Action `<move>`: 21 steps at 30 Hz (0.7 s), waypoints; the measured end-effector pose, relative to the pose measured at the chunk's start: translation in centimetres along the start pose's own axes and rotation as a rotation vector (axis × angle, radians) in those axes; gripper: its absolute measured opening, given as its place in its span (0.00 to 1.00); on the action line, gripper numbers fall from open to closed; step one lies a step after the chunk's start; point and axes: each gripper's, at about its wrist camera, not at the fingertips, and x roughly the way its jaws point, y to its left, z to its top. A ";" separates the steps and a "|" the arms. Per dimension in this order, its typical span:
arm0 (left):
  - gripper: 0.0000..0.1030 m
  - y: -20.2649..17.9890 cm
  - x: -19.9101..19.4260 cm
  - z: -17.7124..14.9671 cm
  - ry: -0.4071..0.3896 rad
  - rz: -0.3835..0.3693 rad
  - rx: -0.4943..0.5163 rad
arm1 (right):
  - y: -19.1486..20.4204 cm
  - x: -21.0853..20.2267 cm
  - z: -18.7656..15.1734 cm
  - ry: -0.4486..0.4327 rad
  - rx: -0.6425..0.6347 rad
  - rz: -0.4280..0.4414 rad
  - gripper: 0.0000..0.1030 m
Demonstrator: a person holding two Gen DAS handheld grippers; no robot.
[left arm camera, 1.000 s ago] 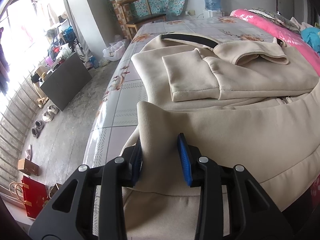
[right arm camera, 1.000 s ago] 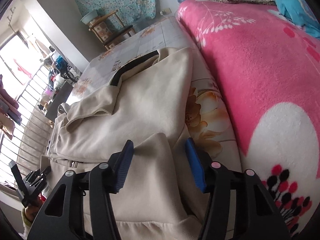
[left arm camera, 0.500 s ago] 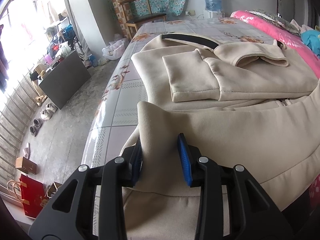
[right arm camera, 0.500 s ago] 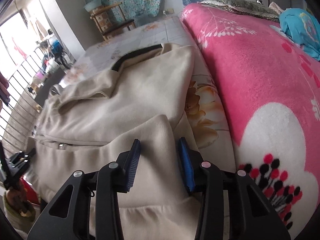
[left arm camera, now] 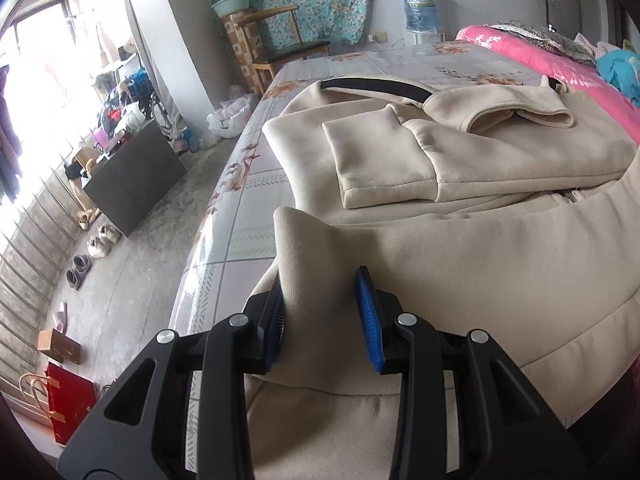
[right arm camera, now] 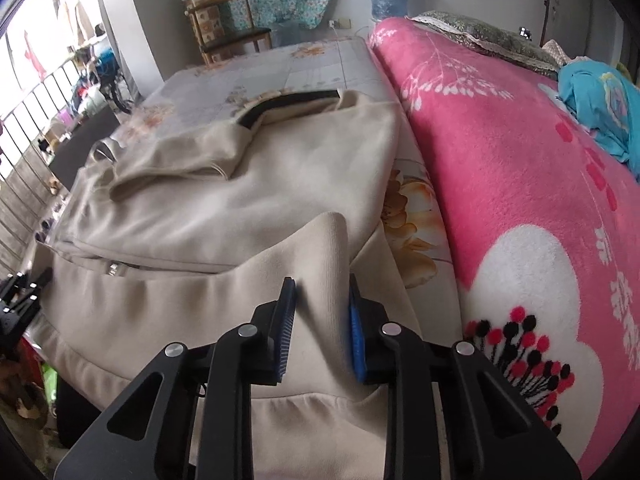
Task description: Fold large clothes
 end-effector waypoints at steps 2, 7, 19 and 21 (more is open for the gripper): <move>0.33 0.0 0.0 0.0 0.000 -0.004 -0.002 | 0.4 0.2 -0.4 0.008 -0.014 -0.006 0.12; 0.33 -0.2 0.0 0.0 -0.005 -0.008 0.029 | 1.5 0.1 -0.9 0.026 -0.061 -0.056 0.09; 0.29 0.9 0.4 0.9 0.059 -0.102 0.017 | 0.7 -2.6 0.5 -0.012 0.011 -0.013 0.08; 0.29 1.1 0.5 1.1 0.079 -0.118 0.017 | 0.7 -2.7 0.5 -0.008 0.012 -0.009 0.08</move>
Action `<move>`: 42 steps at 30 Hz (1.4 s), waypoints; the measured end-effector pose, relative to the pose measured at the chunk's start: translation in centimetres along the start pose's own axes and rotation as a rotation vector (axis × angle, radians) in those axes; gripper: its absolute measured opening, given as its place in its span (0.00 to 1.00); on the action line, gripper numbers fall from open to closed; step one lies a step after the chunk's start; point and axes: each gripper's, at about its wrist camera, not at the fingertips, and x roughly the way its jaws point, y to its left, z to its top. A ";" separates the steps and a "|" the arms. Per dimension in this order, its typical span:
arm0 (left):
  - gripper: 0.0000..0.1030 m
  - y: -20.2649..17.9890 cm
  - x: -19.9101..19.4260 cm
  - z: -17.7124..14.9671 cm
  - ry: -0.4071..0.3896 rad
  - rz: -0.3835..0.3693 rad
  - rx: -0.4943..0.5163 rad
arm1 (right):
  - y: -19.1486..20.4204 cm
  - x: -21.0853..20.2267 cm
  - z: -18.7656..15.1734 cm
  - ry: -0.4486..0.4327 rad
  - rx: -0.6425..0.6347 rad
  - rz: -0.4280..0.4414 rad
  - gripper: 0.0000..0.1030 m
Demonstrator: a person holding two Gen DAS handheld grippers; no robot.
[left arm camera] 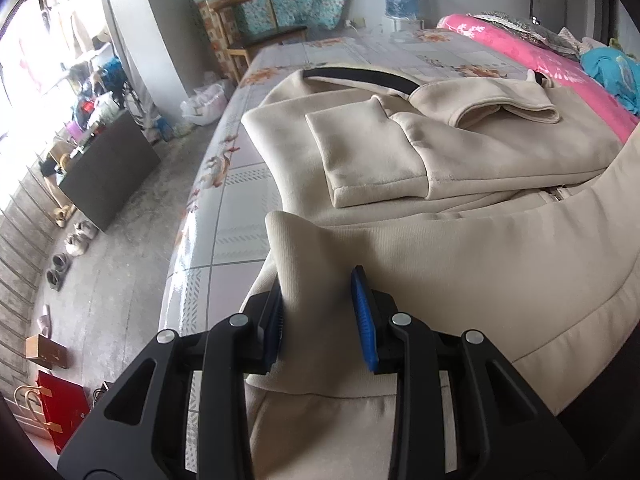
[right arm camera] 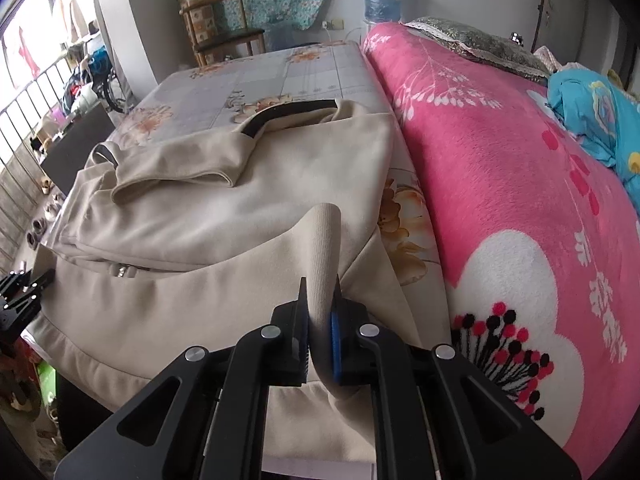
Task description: Fold large clothes
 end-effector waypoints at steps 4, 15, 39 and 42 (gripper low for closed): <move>0.29 0.1 0.1 0.1 0.017 -0.011 -0.001 | -0.3 -0.4 -0.1 0.004 0.009 0.015 0.08; 0.28 0.3 -0.1 -0.3 0.030 -0.022 -0.044 | -1.6 -1.7 -0.8 -0.030 0.066 0.090 0.08; 0.28 1.7 0.1 -0.5 0.041 -0.123 -0.094 | -1.4 1.6 0.2 -0.010 0.023 0.065 0.08; 0.28 2.1 0.2 -0.6 0.041 -0.144 -0.116 | -1.9 2.2 0.0 -0.012 0.032 0.091 0.08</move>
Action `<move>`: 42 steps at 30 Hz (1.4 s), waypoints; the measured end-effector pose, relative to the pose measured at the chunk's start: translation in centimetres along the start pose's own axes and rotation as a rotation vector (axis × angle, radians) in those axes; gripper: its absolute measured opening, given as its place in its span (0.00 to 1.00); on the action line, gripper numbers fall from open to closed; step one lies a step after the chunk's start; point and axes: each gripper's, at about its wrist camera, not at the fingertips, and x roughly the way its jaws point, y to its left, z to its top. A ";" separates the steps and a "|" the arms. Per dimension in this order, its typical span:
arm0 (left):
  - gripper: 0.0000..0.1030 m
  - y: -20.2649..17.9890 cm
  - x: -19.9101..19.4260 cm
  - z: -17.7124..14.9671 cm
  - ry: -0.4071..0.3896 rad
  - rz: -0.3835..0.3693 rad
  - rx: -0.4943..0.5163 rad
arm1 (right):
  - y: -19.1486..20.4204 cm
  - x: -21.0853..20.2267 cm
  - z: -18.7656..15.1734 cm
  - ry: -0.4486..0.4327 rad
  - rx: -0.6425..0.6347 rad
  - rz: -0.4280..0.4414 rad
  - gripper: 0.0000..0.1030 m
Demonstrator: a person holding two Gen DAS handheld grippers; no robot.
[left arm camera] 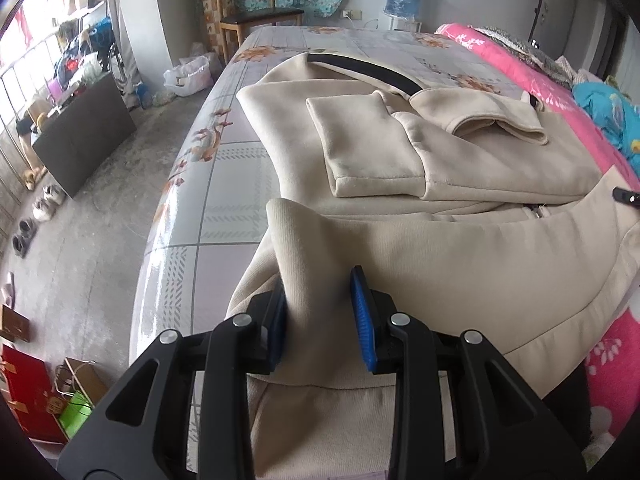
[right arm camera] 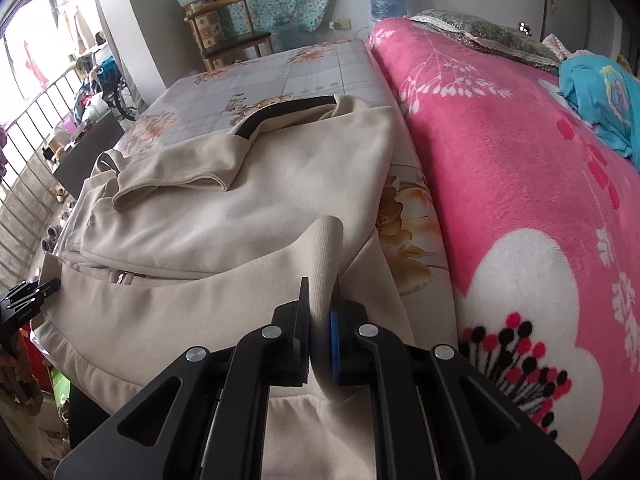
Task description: Fold large clothes
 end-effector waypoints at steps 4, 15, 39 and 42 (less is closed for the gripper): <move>0.28 0.6 0.0 0.1 0.010 -0.043 -0.034 | -1.1 0.5 -0.4 -0.005 0.022 0.061 0.08; 0.25 0.8 -2.3 0.2 -0.098 -0.092 -0.061 | -1.1 0.7 -0.3 0.030 -0.041 0.132 0.21; 0.25 1.3 -2.6 -2.0 -0.128 -0.266 -0.060 | 0.7 0.9 -0.8 -0.007 -0.161 0.012 0.32; 0.25 0.6 -2.4 -1.6 -0.115 -0.216 -0.030 | 1.1 0.9 -0.8 -0.020 -0.183 -0.016 0.32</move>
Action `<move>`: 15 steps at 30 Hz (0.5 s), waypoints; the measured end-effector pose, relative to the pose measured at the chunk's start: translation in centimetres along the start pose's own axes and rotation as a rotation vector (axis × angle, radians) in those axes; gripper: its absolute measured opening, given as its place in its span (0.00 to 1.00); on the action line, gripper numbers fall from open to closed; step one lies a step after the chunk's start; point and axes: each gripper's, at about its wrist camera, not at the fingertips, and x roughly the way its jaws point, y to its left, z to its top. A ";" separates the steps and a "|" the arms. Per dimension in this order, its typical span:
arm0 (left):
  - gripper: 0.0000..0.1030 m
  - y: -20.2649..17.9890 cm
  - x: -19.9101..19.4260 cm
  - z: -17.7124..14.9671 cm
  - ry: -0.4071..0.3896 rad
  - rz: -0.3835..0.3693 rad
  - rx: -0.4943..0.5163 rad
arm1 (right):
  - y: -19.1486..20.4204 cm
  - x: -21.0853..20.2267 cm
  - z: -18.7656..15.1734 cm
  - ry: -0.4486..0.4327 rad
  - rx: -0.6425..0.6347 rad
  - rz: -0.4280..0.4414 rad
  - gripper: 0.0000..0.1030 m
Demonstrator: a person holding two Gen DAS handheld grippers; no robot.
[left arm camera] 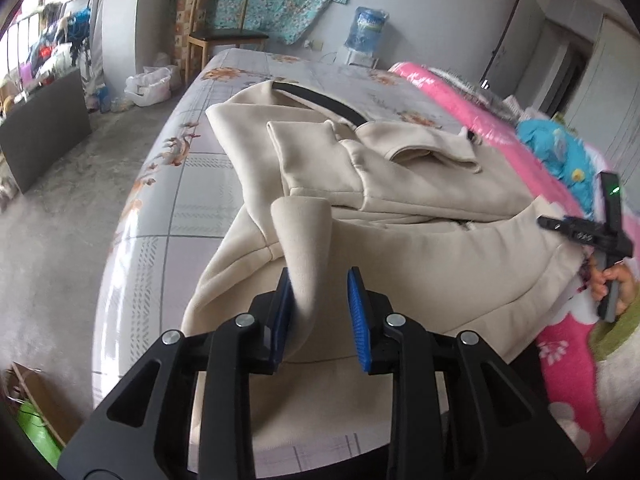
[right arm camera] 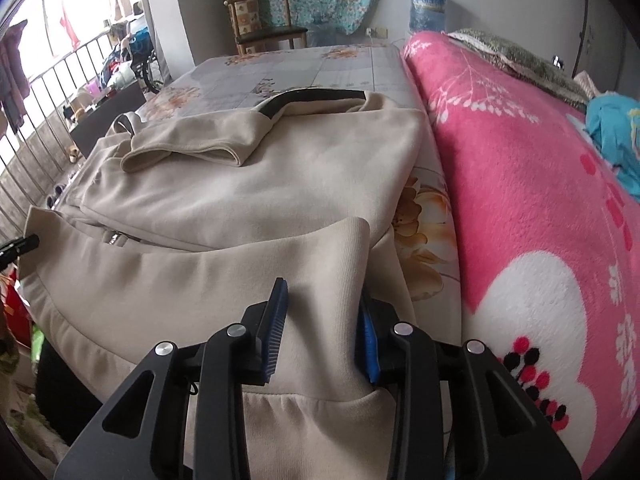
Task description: Fold large clothes
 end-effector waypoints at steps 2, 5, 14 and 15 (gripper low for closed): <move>0.25 -0.4 0.3 0.2 0.004 0.033 0.015 | 0.3 0.0 0.1 0.000 -0.015 -0.023 0.31; 0.25 -0.9 1.6 0.4 0.056 0.159 0.013 | 1.0 0.3 0.0 0.001 -0.052 -0.084 0.29; 0.19 -3.2 2.9 1.1 0.106 0.378 0.070 | 2.8 -0.6 -0.2 -0.020 -0.116 -0.207 0.09; 0.19 -3.3 3.0 1.1 0.108 0.387 0.076 | 2.8 -0.5 -0.2 -0.014 -0.121 -0.212 0.09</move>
